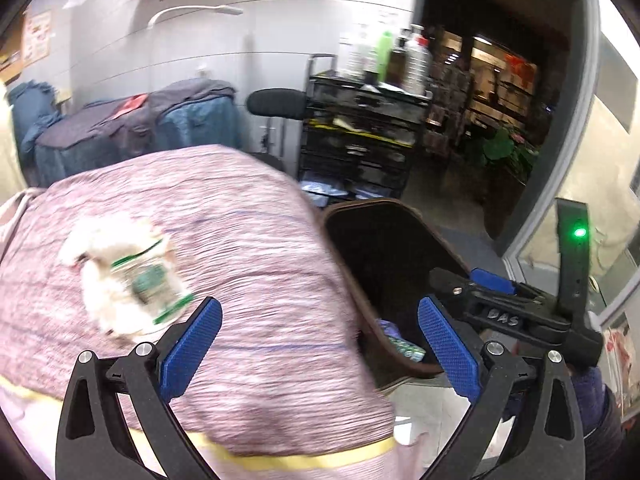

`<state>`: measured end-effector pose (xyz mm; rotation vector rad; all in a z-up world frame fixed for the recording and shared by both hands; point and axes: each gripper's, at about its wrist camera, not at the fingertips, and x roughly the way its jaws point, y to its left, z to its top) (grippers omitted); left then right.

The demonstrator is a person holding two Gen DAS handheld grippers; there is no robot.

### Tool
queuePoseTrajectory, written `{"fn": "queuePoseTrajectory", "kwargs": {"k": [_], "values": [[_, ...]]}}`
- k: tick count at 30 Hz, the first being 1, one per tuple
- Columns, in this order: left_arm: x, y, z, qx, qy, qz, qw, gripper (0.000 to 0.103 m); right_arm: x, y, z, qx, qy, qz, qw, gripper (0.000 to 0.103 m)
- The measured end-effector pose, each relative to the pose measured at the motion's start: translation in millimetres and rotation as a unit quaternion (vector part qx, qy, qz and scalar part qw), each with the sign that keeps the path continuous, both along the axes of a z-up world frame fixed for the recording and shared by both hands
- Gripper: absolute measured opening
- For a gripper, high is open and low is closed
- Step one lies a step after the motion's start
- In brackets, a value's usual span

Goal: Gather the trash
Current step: 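Move both tools back over the bed toward the remaining bags, then grasp the green-edged plastic bag with the right gripper while the left grasps white tissue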

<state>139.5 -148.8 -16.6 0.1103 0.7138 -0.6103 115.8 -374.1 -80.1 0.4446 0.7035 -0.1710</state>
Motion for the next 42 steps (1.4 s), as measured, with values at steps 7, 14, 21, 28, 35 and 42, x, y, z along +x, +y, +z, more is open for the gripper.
{"fn": "queuePoseTrajectory", "kwargs": {"k": [7,14,21,28,35,42], "values": [[13,60,-6,0.006,0.007,0.068,0.9976,0.097,24,47,14,-0.008,-0.009,0.068,0.998,0.085],[26,125,-13,0.007,0.020,0.138,0.9901,0.097,50,97,28,-0.018,-0.015,0.143,0.989,0.085],[37,173,-19,0.007,0.030,0.182,0.9828,0.097,78,145,39,-0.038,-0.005,0.219,0.975,0.085],[49,190,-24,0.011,0.035,0.198,0.9795,0.097,116,195,33,-0.073,0.029,0.273,0.959,0.085],[61,196,-28,0.008,0.041,0.200,0.9789,0.097,160,240,19,-0.121,0.078,0.301,0.943,0.085],[65,199,-32,0.003,0.046,0.199,0.9790,0.097,196,258,-5,-0.156,0.133,0.289,0.935,0.075]]}}
